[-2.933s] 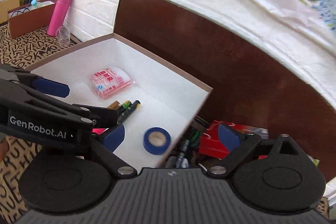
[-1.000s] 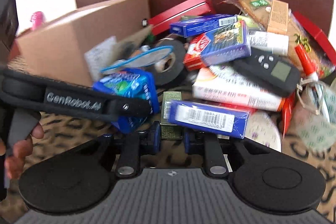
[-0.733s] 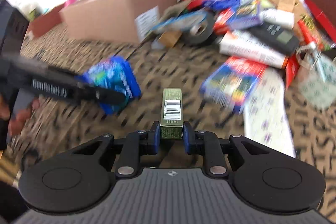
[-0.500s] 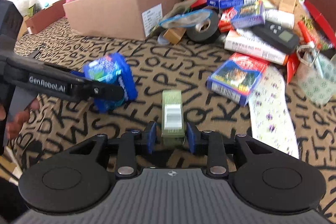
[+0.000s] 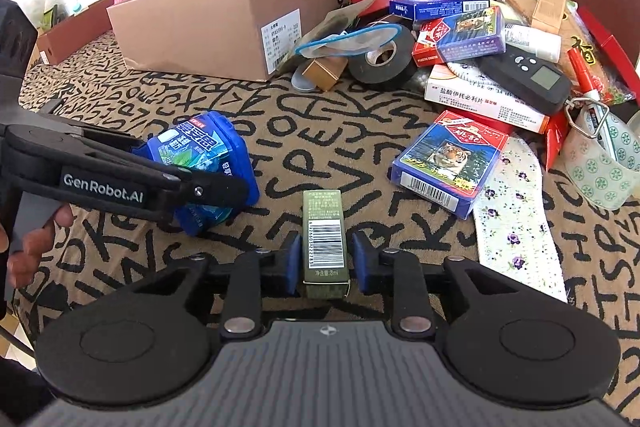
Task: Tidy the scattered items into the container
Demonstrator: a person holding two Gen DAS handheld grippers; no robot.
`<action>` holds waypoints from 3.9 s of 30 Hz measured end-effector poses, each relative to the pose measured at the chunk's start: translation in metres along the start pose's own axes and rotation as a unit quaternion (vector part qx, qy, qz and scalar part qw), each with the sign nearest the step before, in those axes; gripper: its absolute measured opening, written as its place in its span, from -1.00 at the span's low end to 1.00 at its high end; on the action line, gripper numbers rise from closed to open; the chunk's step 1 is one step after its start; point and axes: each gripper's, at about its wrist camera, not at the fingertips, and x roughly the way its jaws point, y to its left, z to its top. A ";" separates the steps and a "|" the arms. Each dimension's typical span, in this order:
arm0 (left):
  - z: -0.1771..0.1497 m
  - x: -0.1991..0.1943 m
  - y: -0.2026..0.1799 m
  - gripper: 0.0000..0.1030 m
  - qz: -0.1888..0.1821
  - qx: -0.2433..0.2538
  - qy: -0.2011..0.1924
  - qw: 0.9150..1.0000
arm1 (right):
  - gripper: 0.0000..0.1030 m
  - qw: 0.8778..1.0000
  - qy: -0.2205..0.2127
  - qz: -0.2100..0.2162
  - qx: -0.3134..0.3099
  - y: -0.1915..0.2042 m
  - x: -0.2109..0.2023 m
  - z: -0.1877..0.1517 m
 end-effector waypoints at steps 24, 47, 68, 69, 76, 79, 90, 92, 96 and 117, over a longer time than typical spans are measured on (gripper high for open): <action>-0.002 -0.015 0.017 0.19 0.016 -0.023 -0.012 1.000 | -0.51 0.998 0.010 0.063 -0.010 0.016 0.001 0.018; 0.133 -0.120 0.094 0.19 0.075 -0.017 -0.175 0.982 | -0.51 0.982 -0.120 0.088 -0.120 0.088 0.001 0.225; 0.229 0.033 0.216 0.20 0.066 -0.143 -0.044 0.987 | -0.50 0.996 0.008 -0.037 -0.082 0.057 0.193 0.315; 0.230 0.035 0.218 0.20 0.064 -0.146 -0.044 0.986 | -0.50 0.996 0.009 -0.038 -0.078 0.056 0.195 0.317; 0.231 0.033 0.225 0.75 0.057 -0.190 -0.064 0.978 | -0.02 0.998 -0.019 -0.044 -0.052 0.044 0.197 0.327; 0.231 0.025 0.230 0.82 0.044 -0.203 -0.079 0.975 | 0.31 0.998 -0.043 -0.017 -0.039 0.038 0.186 0.327; 0.228 0.009 0.209 0.94 0.051 -0.165 -0.087 0.981 | 0.82 0.998 -0.062 -0.020 -0.019 0.028 0.165 0.315; 0.225 0.005 0.201 0.94 0.054 -0.152 -0.089 0.983 | 0.83 0.997 -0.066 -0.019 -0.019 0.025 0.160 0.313; 0.216 -0.009 0.181 0.95 0.078 -0.115 -0.095 0.986 | 0.86 0.997 -0.081 -0.010 -0.014 0.024 0.139 0.306; 0.136 -0.083 0.091 1.00 0.157 -0.005 -0.127 0.979 | 0.95 0.992 -0.127 0.001 -0.014 0.023 0.039 0.220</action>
